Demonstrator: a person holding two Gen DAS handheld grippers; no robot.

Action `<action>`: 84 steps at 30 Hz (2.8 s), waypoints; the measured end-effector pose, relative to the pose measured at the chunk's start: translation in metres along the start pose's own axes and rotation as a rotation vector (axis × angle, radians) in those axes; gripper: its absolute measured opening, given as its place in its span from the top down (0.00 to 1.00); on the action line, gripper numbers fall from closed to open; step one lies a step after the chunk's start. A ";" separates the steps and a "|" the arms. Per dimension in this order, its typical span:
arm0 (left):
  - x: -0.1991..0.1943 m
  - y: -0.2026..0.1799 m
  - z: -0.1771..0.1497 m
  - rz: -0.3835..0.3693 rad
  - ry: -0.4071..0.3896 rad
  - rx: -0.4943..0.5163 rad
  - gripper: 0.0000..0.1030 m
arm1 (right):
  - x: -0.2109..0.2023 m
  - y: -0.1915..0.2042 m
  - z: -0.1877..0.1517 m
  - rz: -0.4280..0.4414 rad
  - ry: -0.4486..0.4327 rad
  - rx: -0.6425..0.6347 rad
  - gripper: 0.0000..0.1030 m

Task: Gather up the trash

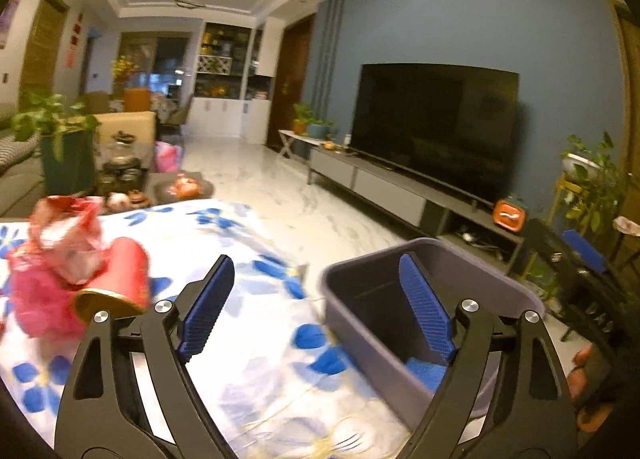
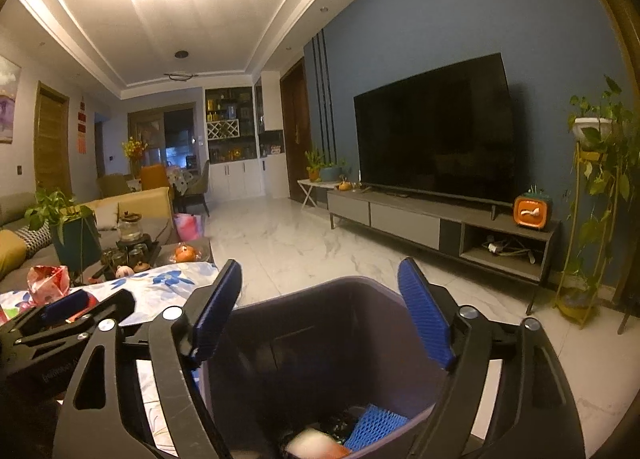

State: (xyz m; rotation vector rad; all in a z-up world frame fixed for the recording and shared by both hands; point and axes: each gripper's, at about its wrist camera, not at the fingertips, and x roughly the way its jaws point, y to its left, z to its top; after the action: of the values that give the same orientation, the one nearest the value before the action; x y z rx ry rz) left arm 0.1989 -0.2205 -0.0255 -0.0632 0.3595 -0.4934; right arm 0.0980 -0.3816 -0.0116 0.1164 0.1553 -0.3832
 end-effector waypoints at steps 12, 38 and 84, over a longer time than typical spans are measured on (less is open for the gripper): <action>-0.069 0.051 -0.010 0.198 -0.046 -0.023 0.18 | -0.036 0.011 -0.009 0.037 0.009 0.011 0.16; -0.192 0.201 -0.041 0.594 -0.067 -0.134 0.18 | -0.069 0.143 -0.032 0.317 0.045 -0.056 0.15; -0.180 0.305 -0.049 0.443 0.091 -0.155 0.98 | 0.006 0.332 -0.076 0.517 0.230 -0.249 0.52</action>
State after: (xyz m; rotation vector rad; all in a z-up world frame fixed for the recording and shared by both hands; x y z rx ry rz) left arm 0.1713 0.1344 -0.0578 -0.1080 0.4856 -0.0296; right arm 0.2198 -0.0667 -0.0599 -0.0473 0.3881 0.1677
